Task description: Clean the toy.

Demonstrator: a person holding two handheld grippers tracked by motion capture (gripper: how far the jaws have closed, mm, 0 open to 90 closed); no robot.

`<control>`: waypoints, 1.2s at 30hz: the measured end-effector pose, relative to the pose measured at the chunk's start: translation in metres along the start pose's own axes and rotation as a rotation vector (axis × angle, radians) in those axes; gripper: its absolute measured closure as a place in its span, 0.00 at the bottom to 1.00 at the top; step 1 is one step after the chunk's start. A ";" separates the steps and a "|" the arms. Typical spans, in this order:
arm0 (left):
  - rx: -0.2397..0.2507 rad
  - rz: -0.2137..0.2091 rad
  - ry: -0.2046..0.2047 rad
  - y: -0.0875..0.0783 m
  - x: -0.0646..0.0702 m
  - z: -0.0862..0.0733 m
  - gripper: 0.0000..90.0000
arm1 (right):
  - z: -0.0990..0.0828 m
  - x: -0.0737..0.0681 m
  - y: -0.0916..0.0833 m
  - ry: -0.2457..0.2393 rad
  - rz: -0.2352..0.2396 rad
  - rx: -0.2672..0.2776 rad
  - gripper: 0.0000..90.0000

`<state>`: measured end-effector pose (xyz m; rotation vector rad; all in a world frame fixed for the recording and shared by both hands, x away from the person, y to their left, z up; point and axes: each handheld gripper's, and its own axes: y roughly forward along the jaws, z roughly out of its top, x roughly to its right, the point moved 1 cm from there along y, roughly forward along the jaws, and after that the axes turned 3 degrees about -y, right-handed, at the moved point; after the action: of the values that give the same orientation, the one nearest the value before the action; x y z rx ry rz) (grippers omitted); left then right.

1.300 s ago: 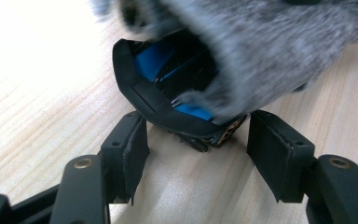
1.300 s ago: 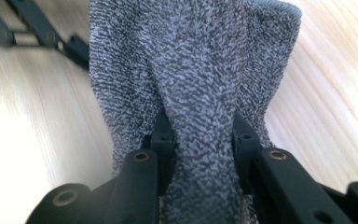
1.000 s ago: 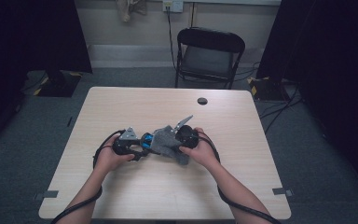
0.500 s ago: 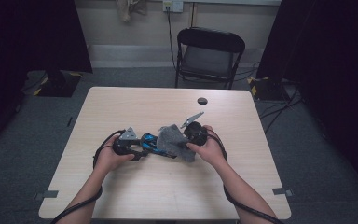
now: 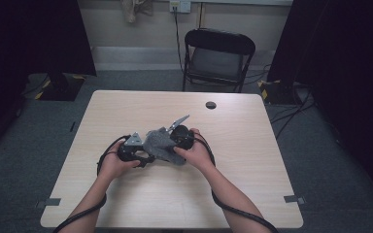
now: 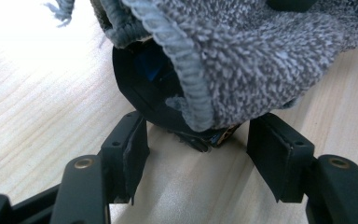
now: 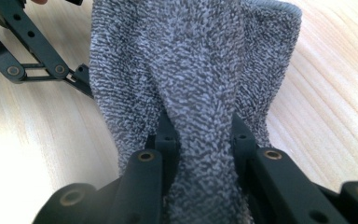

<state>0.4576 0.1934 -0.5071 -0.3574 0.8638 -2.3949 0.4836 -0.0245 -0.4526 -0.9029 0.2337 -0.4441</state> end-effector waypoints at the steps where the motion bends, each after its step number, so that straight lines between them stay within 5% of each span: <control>1: 0.000 0.001 0.002 0.000 0.000 0.000 0.43 | -0.001 0.000 -0.001 -0.003 0.001 -0.001 0.81; 23: -0.002 -0.007 0.004 -0.001 0.000 0.000 0.42 | -0.074 0.009 -0.037 -0.034 -0.017 -0.075 0.80; 36: 0.032 -0.006 -0.063 -0.019 -0.005 0.000 0.30 | -0.111 0.004 -0.057 -0.022 -0.018 -0.125 0.76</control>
<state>0.4538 0.2084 -0.4946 -0.4207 0.7970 -2.3864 0.4302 -0.1347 -0.4739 -1.0326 0.2355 -0.4396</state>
